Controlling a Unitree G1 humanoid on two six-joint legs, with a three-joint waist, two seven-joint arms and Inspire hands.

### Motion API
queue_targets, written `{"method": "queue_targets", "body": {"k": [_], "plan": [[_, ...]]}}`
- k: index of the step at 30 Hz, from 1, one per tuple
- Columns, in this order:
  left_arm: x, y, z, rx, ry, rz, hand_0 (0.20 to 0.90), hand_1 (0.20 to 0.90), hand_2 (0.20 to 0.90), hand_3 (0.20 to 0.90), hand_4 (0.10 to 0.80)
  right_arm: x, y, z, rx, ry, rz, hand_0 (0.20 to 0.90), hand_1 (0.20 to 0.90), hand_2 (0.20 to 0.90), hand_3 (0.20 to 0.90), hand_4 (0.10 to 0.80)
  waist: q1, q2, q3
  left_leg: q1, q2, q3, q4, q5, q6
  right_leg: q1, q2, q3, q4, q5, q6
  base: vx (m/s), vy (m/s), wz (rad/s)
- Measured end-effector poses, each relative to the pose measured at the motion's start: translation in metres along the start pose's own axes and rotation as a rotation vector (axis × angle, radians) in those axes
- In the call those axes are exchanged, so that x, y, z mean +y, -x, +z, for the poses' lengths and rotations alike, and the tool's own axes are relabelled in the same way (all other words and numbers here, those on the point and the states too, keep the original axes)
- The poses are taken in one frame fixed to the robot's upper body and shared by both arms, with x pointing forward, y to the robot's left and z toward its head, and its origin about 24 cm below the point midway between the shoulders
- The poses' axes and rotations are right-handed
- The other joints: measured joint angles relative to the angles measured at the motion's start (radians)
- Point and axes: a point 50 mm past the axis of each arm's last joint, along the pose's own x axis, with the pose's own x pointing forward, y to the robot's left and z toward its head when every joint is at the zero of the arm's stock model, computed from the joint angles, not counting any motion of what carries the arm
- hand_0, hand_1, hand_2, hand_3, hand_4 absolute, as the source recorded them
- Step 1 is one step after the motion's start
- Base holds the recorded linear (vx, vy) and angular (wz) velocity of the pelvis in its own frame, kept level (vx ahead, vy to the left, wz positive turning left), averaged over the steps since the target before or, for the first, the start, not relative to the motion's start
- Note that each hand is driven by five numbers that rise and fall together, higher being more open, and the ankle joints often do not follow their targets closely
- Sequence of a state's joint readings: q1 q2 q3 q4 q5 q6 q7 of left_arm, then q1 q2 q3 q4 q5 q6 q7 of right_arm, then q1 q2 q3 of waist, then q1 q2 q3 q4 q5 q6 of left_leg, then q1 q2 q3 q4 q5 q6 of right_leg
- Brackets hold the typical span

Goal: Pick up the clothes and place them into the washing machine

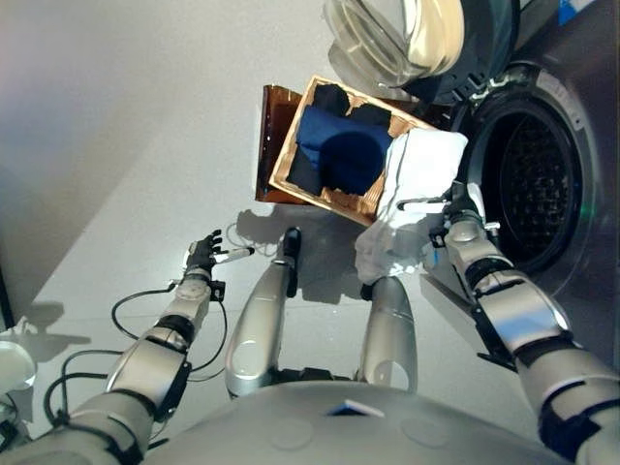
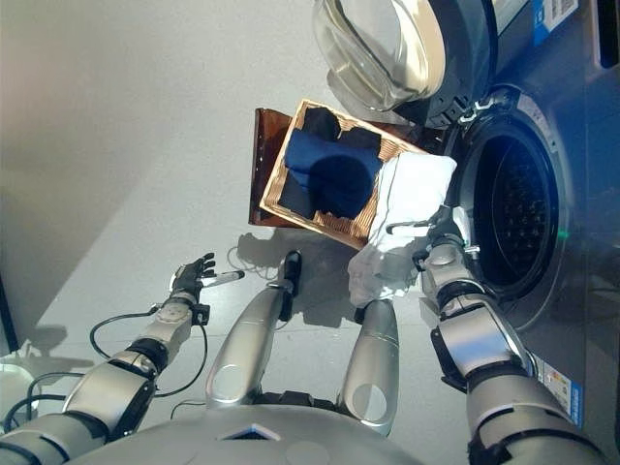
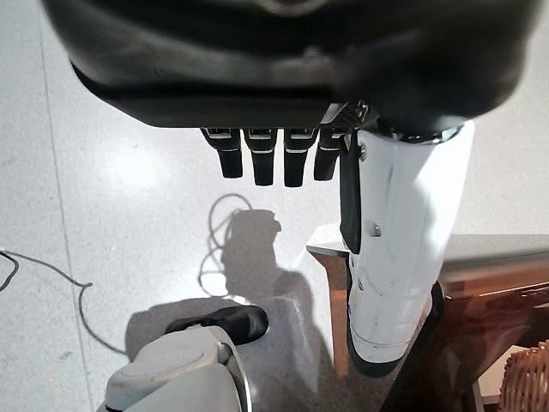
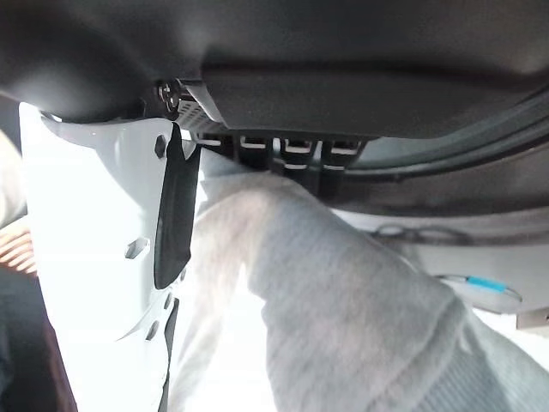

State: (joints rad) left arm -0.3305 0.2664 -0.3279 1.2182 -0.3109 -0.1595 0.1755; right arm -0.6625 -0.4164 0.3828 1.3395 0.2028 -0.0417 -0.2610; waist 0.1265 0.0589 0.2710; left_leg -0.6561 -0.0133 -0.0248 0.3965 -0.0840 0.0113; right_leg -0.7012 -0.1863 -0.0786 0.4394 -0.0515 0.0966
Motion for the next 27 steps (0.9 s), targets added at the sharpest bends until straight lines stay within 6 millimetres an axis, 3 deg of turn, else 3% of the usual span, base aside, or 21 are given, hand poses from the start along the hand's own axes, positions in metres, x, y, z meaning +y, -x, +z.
{"method": "queue_targets", "body": {"k": [11,27], "plan": [[0.003,0.000,0.000,0.003,0.000,0.006,0.900,0.900,0.900,0.900,0.800,0.004,0.001,-0.005,0.016,0.011,0.014,0.900,0.900,0.900,0.900,0.800,0.005,-0.027,0.022,0.030,-0.001,-0.052,-0.022,0.019,-0.007,0.067,0.002,-0.048,-0.033,0.003,-0.004,0.021,-0.020,0.13],[0.014,-0.003,0.006,-0.005,-0.006,0.036,0.900,0.900,0.900,0.900,0.800,0.010,0.002,0.007,-0.018,0.009,0.017,0.900,0.900,0.900,0.900,0.800,0.026,-0.041,0.049,-0.006,-0.005,-0.063,-0.025,0.030,-0.007,0.044,0.000,-0.060,-0.044,0.003,-0.004,-0.007,0.021,0.03]]}}
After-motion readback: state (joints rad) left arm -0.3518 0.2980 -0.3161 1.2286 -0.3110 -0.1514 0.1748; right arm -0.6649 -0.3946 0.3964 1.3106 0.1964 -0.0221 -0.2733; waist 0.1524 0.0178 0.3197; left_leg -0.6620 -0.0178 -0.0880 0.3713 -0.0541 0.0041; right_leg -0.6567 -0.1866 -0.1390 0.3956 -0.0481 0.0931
